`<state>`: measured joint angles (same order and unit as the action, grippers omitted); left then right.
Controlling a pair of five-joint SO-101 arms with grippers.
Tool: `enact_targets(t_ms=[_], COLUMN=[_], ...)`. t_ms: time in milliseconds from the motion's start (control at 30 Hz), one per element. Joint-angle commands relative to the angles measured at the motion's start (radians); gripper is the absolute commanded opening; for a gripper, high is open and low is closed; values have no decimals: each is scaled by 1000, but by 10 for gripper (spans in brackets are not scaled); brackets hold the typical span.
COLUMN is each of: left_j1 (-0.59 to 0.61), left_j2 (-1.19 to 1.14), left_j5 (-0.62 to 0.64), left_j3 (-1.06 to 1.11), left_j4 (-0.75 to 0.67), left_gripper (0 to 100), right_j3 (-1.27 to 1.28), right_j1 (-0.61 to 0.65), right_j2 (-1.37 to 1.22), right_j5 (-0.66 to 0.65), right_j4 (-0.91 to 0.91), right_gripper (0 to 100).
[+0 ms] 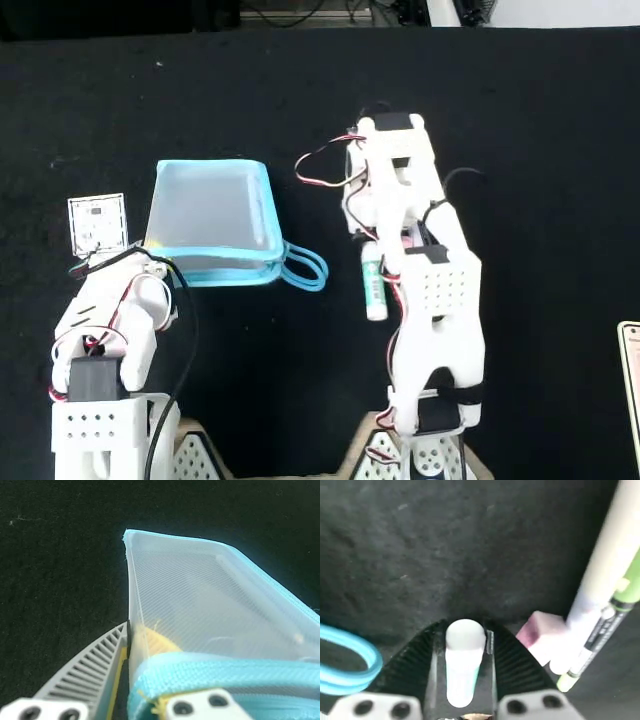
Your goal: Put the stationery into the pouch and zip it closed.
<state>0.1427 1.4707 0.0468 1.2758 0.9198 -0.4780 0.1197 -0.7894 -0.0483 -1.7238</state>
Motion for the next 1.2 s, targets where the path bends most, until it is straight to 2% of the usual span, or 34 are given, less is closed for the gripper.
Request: enact_targets(t_ms=[0, 133, 300, 467, 667, 800, 1167], left_j1=[18, 18, 18, 18, 18, 18, 18], left_j2=[14, 14, 14, 14, 14, 14, 14], left_j5=[-5, -5, -5, -5, -5, -5, -5], left_j3=[-27, -28, -28, -28, -27, -27, -24], left_j4=[-17, -17, -17, -18, -18, -20, -20], left_gripper=[30, 30, 30, 30, 30, 30, 30], right_j3=[84, 188, 188, 131, 176, 260, 260], right_j1=[34, 35, 29, 31, 28, 26, 31], right_j2=[139, 173, 182, 193, 282, 312, 220], right_j5=[80, 117, 158, 124, 109, 109, 109], right_j4=[81, 94, 87, 0, -12, 54, 94], right_gripper=[10, 11, 17, 133, 123, 124, 124])
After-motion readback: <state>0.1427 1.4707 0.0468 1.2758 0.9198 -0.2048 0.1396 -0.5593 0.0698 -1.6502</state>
